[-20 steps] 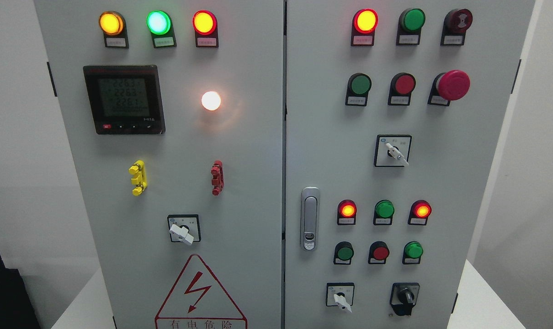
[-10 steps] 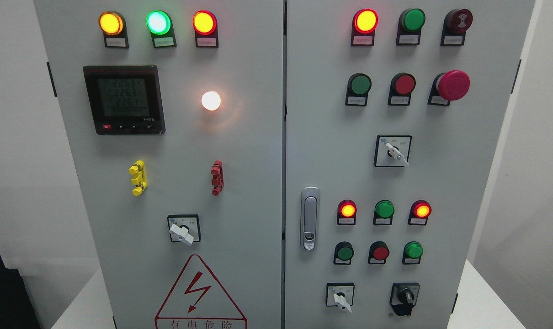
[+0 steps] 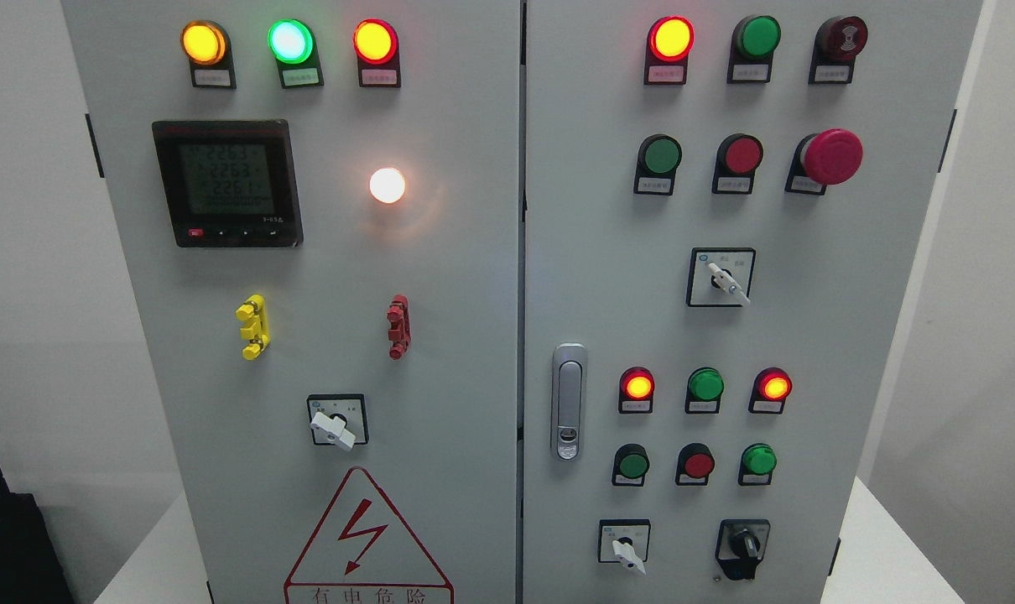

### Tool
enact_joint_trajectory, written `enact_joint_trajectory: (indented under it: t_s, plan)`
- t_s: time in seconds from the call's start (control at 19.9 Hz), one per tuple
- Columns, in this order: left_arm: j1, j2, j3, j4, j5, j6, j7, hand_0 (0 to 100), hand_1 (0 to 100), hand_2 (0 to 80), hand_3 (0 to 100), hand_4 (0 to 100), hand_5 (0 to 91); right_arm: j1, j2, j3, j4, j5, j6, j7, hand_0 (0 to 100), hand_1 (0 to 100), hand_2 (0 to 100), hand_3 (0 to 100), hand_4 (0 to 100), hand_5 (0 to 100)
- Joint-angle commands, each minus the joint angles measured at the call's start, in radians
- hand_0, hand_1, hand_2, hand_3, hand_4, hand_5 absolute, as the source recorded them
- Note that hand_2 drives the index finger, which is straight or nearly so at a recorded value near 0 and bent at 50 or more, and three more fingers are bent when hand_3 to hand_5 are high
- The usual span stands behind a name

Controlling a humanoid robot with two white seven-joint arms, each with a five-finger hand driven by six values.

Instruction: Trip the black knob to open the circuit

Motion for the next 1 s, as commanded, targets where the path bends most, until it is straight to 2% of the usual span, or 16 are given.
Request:
enact_joint_trajectory:
  t_s: [0.0, 0.05, 0.15, 0.2, 0.3, 0.35, 0.45, 0.5, 0.55, 0.65, 0.75, 0.8, 0.95]
  plan:
    - [0.0, -0.001, 0.001, 0.001, 0.002, 0.0, 0.0, 12, 39, 0.0, 0, 0, 0.0, 0.013, -0.009, -0.028, -0.059, -0.006, -0.054, -0.004, 19, 45, 0, 49, 33, 3]
    - [0.0, -0.001, 0.001, 0.001, 0.002, 0.001, 0.0, 12, 39, 0.0, 0, 0, 0.0, 0.018, -0.011, -0.029, -0.07, -0.008, -0.1, -0.002, 19, 46, 0, 50, 33, 4]
    - [0.0, -0.001, 0.001, 0.001, 0.002, 0.001, 0.0, 12, 39, 0.0, 0, 0, 0.0, 0.019, -0.011, -0.029, -0.079, -0.008, -0.194, -0.002, 21, 52, 0, 63, 39, 9]
    - [0.0, -0.001, 0.001, 0.001, 0.002, 0.001, 0.0, 12, 39, 0.0, 0, 0, 0.0, 0.019, -0.009, -0.028, -0.087, -0.008, -0.23, -0.004, 22, 53, 0, 64, 40, 10]
    - [0.0, -0.001, 0.001, 0.001, 0.002, 0.001, 0.0, 12, 39, 0.0, 0, 0, 0.0, 0.021, -0.011, -0.028, -0.12, -0.008, -0.278, -0.004, 26, 58, 0, 71, 51, 21]
    - [0.0, -0.001, 0.001, 0.001, 0.002, 0.001, 0.0, 12, 39, 0.0, 0, 0, 0.0, 0.021, -0.012, -0.029, -0.139, -0.008, -0.294, -0.004, 26, 59, 0, 72, 52, 21]
    - [0.0, -0.001, 0.001, 0.001, 0.002, 0.001, 0.0, 12, 39, 0.0, 0, 0, 0.0, 0.023, -0.011, -0.029, -0.186, -0.008, -0.315, -0.006, 28, 66, 0, 78, 63, 35]
    - [0.0, -0.001, 0.001, 0.001, 0.002, 0.001, 0.0, 12, 39, 0.0, 0, 0, 0.0, 0.026, -0.006, -0.031, -0.221, -0.009, -0.32, -0.007, 29, 67, 0, 78, 64, 36]
    - [0.0, -0.001, 0.001, 0.001, 0.002, 0.001, 0.0, 12, 39, 0.0, 0, 0, 0.0, 0.036, -0.004, -0.032, -0.263, -0.009, -0.32, -0.007, 30, 70, 0, 81, 70, 45]
    - [0.0, -0.001, 0.001, 0.001, 0.002, 0.001, 0.0, 12, 39, 0.0, 0, 0, 0.0, 0.05, 0.002, -0.038, -0.344, -0.011, -0.32, -0.015, 31, 72, 0, 85, 74, 48]
    - [0.0, -0.001, 0.001, 0.001, 0.002, 0.001, 0.0, 12, 39, 0.0, 0, 0, 0.0, 0.05, 0.005, -0.034, -0.412, -0.055, -0.32, -0.054, 32, 75, 0, 90, 80, 56]
    - [0.0, -0.001, 0.001, 0.001, 0.002, 0.0, 0.0, 12, 39, 0.0, 0, 0, 0.0, 0.049, 0.008, -0.031, -0.45, -0.087, -0.32, -0.056, 32, 76, 0, 90, 80, 56]
    - [0.0, -0.001, 0.001, 0.001, 0.002, 0.001, 0.0, 12, 39, 0.0, 0, 0, 0.0, 0.046, 0.009, -0.028, -0.548, -0.153, -0.315, -0.059, 44, 80, 0, 93, 83, 63]
